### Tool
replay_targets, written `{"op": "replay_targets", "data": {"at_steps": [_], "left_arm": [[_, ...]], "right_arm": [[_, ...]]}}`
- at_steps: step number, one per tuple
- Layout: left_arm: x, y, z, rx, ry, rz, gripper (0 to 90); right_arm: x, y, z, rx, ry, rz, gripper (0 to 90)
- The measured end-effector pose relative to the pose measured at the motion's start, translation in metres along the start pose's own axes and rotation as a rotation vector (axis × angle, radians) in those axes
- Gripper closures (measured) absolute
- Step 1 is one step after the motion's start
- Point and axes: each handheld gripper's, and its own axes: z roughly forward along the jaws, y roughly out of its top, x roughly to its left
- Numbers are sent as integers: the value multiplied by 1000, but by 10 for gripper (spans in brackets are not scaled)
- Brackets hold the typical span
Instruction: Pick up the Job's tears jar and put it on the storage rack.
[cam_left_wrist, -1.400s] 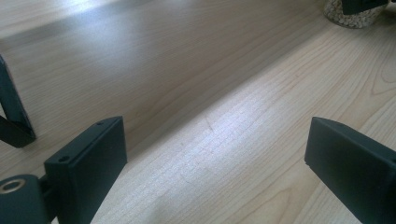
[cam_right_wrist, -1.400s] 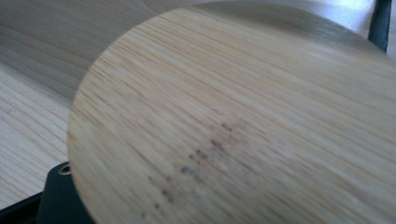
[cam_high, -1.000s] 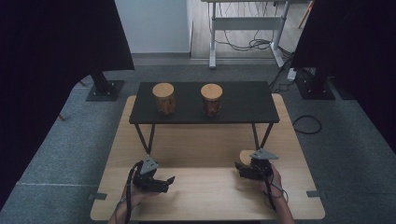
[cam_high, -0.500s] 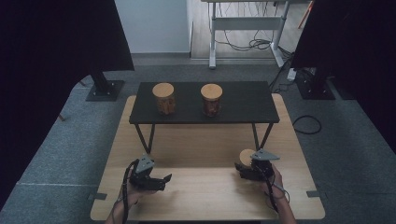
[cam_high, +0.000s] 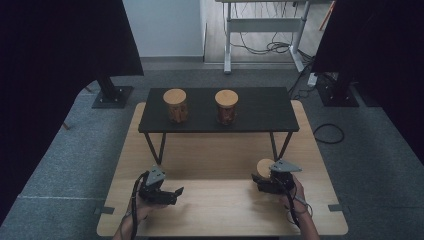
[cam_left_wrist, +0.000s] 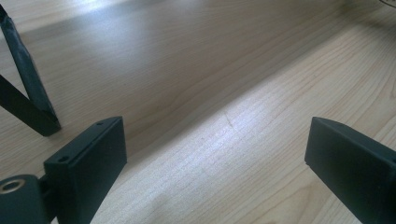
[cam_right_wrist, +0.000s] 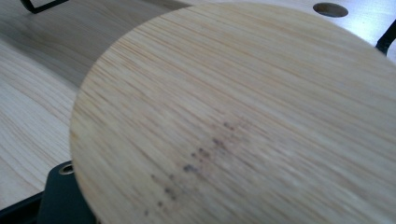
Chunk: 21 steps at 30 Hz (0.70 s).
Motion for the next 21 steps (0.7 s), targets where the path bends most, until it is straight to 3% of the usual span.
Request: {"op": "replay_targets", "data": {"at_steps": [21], "left_arm": [[-2,1,1,2,-3,9,51]], "right_arm": [[1,11,-14,-24,12,-38,239]]}}
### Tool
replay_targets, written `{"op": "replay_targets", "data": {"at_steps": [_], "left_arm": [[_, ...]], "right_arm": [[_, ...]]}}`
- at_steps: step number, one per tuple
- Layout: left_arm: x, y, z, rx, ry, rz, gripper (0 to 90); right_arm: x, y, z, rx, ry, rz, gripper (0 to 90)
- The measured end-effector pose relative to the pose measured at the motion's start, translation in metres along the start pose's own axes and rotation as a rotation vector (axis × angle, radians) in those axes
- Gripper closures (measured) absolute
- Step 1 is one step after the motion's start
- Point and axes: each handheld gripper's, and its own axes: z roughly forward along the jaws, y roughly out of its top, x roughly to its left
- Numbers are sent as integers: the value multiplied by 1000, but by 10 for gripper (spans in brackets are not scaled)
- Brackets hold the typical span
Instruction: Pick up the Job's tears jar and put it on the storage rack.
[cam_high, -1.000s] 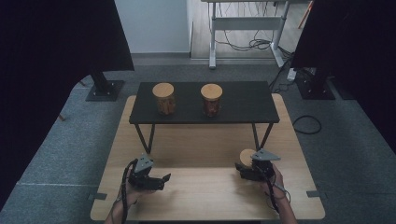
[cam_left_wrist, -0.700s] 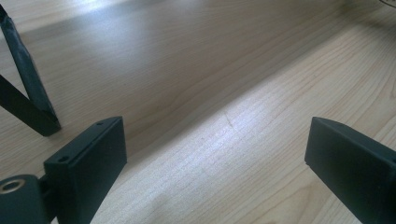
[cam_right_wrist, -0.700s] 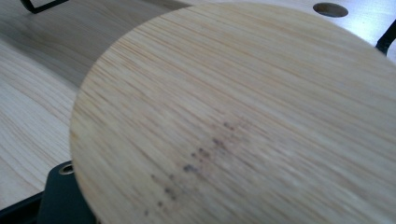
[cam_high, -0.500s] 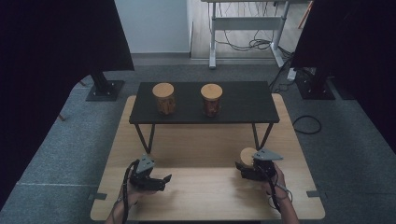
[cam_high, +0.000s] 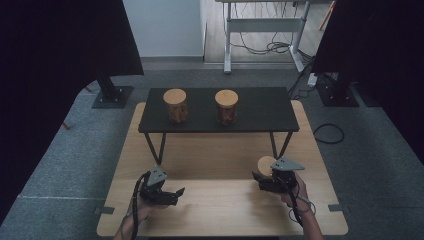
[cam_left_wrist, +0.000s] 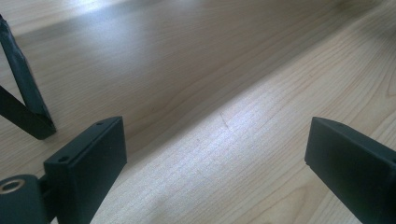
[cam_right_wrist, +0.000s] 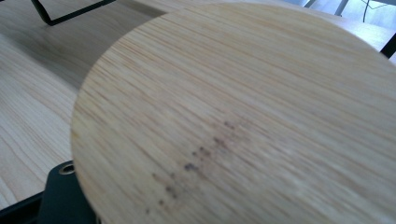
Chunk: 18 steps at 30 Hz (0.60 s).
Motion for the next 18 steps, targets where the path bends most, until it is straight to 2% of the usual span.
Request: {"op": "replay_targets", "data": {"at_steps": [18], "left_arm": [[-3,0,2,-1,12,9,48]], "right_arm": [[-3,8,-9,-19,11,-26,240]]}}
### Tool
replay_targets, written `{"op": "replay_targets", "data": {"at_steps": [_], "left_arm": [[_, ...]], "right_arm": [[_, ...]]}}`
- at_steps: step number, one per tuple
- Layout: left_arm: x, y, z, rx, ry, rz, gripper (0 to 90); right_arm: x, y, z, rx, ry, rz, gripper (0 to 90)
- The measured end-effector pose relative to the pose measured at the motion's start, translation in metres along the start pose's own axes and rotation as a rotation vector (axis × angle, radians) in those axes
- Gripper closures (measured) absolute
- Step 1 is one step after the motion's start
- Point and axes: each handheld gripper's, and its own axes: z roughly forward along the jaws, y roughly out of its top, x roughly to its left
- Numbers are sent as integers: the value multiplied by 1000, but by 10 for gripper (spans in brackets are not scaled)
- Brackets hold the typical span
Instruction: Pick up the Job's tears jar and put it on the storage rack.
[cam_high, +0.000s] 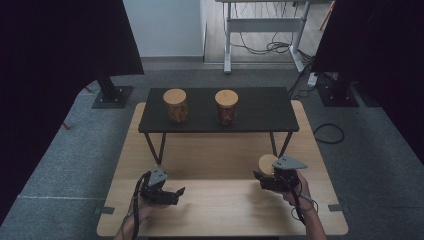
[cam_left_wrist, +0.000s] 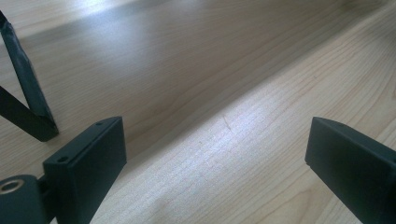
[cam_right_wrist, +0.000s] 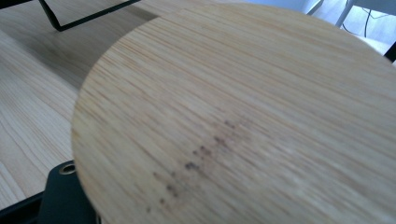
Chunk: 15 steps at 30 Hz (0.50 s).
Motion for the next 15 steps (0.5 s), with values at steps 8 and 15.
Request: {"op": "replay_targets", "data": {"at_steps": [8,15], "left_arm": [[0,1,2,10,-7,6,48],[0,1,2,10,-9,7,49]], "right_arm": [[1,7,-6,-21,-4,-14,240],[1,11,-9,-23,-2,-27,240]]}}
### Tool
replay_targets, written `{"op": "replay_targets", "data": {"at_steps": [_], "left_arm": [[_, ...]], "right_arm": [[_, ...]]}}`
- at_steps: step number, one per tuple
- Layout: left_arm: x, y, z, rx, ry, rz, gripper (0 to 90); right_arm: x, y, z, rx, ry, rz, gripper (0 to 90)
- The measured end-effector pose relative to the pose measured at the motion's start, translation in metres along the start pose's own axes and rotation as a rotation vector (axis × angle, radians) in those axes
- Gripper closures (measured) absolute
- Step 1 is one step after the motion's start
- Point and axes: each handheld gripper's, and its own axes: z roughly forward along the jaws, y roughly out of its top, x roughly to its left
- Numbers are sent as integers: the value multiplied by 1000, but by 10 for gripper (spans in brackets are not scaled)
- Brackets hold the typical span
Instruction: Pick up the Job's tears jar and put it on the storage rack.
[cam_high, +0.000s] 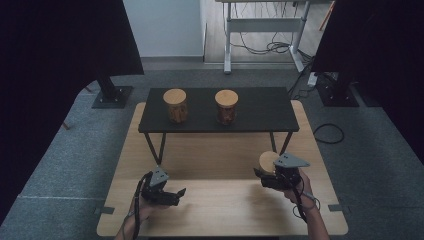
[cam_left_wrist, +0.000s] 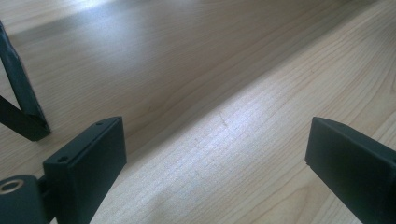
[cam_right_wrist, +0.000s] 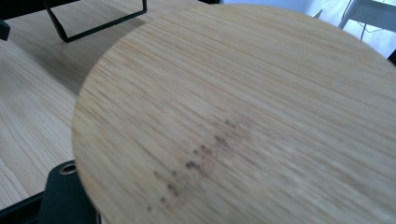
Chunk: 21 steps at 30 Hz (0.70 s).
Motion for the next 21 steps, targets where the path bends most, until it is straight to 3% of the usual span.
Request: {"op": "replay_targets", "data": {"at_steps": [21], "left_arm": [[0,0,1,9,-2,9,49]], "right_arm": [[2,11,-2,-2,7,-30,241]]}}
